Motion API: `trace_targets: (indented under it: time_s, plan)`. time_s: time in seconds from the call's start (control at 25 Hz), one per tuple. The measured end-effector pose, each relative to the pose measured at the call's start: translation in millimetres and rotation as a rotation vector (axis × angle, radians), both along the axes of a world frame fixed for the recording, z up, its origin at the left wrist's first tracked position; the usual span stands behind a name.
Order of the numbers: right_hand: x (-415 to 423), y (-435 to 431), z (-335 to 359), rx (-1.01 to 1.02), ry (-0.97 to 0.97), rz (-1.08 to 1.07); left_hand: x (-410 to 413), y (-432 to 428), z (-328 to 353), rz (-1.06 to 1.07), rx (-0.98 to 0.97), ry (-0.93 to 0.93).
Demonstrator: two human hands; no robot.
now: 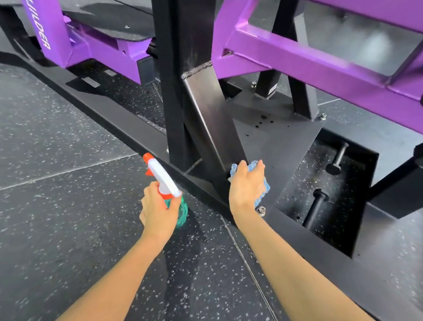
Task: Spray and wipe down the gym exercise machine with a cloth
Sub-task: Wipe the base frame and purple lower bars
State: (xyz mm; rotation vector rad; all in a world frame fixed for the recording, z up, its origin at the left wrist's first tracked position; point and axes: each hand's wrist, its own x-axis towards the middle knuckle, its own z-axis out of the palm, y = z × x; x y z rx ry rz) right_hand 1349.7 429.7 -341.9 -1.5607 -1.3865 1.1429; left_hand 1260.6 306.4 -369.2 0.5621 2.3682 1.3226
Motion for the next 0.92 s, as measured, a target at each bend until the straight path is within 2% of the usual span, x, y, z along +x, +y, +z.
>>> trace_targets:
  time_s: [0.12,0.2,0.32,0.44,0.6,0.68,0.72,0.8,0.84,0.88,0.92]
  plan:
    - [-39.4,-32.1,39.6,0.405,0.054,0.229,1.8,-2.0,0.3,0.014,-0.002,0.015]
    - [-36.8,-57.1,27.6,0.535,-0.078,0.294,0.5,-3.4,0.5,0.008,-0.009,0.022]
    - [16.4,-61.2,-24.8,0.532,-0.323,0.272,0.0,-4.3,3.9,-0.030,-0.032,0.020]
    - [46.1,-59.4,-17.9,0.306,-0.306,0.361,1.2,-4.7,5.4,-0.020,-0.033,0.013]
    - [2.5,-60.1,25.9,0.489,-0.331,0.520,3.3,-3.2,6.2,0.011,-0.039,0.025]
    - [7.7,-57.7,17.2,0.567,-0.464,0.534,6.3,-2.7,9.3,0.008,-0.043,0.017]
    - [19.9,-60.3,6.4,0.562,-0.662,0.563,6.9,-2.2,11.7,0.002,-0.051,0.016]
    - [46.7,-62.1,3.2,0.486,-1.320,0.682,6.9,-2.7,16.3,-0.006,-0.073,-0.002]
    - [52.1,-56.4,6.4,0.458,-1.484,0.740,6.5,-2.7,17.1,-0.010,-0.081,-0.009]
    - [55.1,-53.7,8.3,0.442,-1.525,0.770,6.2,-3.0,18.7,-0.011,-0.090,-0.011]
    - [52.0,-52.9,12.7,0.379,-1.337,0.775,5.4,-3.6,18.7,-0.003,-0.097,-0.018]
